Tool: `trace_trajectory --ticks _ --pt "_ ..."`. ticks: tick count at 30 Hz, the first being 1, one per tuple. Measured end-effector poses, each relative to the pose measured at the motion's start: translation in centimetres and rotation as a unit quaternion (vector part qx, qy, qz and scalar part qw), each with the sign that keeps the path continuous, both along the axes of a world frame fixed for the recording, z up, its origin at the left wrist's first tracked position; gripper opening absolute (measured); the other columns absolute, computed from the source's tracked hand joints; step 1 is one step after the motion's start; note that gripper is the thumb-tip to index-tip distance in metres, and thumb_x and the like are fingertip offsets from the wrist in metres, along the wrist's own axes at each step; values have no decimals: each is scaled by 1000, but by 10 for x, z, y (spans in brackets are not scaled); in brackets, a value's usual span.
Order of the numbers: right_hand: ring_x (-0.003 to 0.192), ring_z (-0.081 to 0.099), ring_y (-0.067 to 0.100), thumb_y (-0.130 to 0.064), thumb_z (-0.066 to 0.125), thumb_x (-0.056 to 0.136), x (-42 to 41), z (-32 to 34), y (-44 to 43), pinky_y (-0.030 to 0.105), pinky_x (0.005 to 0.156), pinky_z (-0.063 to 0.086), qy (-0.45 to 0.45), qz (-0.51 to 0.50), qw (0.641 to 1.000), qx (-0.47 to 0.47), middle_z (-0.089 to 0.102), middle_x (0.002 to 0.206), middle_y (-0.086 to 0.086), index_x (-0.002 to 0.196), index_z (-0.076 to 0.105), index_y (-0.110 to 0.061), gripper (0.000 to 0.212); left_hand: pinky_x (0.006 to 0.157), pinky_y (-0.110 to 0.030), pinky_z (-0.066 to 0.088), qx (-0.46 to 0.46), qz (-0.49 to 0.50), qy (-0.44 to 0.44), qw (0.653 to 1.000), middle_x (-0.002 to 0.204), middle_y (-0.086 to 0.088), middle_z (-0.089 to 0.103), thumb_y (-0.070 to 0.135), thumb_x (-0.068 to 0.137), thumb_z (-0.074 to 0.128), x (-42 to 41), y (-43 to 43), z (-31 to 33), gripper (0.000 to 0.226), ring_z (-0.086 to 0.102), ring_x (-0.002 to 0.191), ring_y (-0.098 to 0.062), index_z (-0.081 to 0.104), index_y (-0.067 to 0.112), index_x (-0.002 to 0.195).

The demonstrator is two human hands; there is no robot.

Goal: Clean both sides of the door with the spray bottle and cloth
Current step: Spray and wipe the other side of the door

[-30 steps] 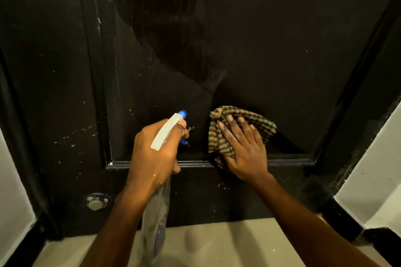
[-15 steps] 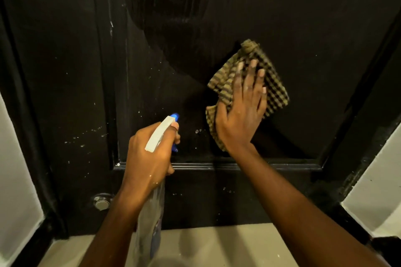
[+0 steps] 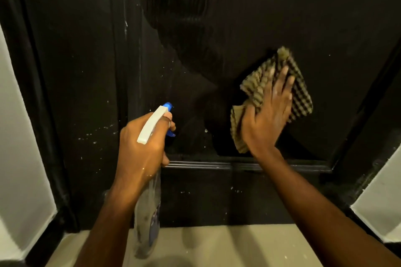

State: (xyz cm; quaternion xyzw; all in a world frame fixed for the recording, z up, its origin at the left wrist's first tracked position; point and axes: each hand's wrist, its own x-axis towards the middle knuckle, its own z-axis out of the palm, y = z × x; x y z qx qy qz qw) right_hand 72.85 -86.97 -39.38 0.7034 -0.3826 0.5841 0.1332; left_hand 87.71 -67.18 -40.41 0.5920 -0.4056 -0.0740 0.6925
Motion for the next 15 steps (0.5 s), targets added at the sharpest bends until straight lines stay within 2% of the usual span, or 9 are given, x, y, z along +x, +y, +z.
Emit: trace_trajectory --ticks 2,4,7,9,10,12,15 --pt "156 7 29 -32 49 86 25 18 14 42 124 6 3 -14 1000 -14 12 168 12 160 20 -17 81 38 -22 45 1 7 0 1000 85 -6 72 27 98 51 4 2 1 26 54 37 -16 69 8 102" --pt "155 11 28 -39 49 88 34 8 17 41 124 7 105 -6 991 -83 14 167 8 160 22 -19 80 39 -22 45 -1 9 -6 1000 85 -4 72 28 98 51 6 4 3 26 54 37 -17 70 10 98" --pt "154 15 20 -52 40 98 20 -34 7 37 123 9 287 27 936 -202 16 165 0 159 22 -25 69 39 -19 45 13 2 -13 1000 87 -4 72 29 97 52 8 5 3 26 55 38 -15 70 9 98" --pt "152 23 18 -55 34 102 -1 -60 -5 35 123 14 352 39 908 -226 17 166 -2 158 26 -28 63 40 -19 45 22 -8 -24 999 85 -6 72 29 97 52 9 6 2 26 55 37 -16 70 10 96" --pt "150 25 18 -56 32 102 -12 -69 -11 34 123 14 362 41 905 -218 17 166 -4 157 27 -29 62 40 -20 45 25 -11 -28 999 83 -6 72 29 97 52 8 6 1 25 55 37 -17 70 11 93" --pt "148 27 19 -52 34 100 -31 -76 -19 33 123 10 340 29 923 -181 15 165 -7 156 27 -29 61 39 -20 45 34 -16 -22 999 82 -7 71 28 97 52 6 6 -1 24 54 36 -15 69 11 92" --pt "153 13 21 -40 43 89 -33 -55 -20 35 123 7 215 3 972 -99 10 165 -7 158 24 -24 73 37 -17 43 65 -17 0 998 84 -14 70 26 97 52 9 6 -6 26 52 34 -10 67 6 93"
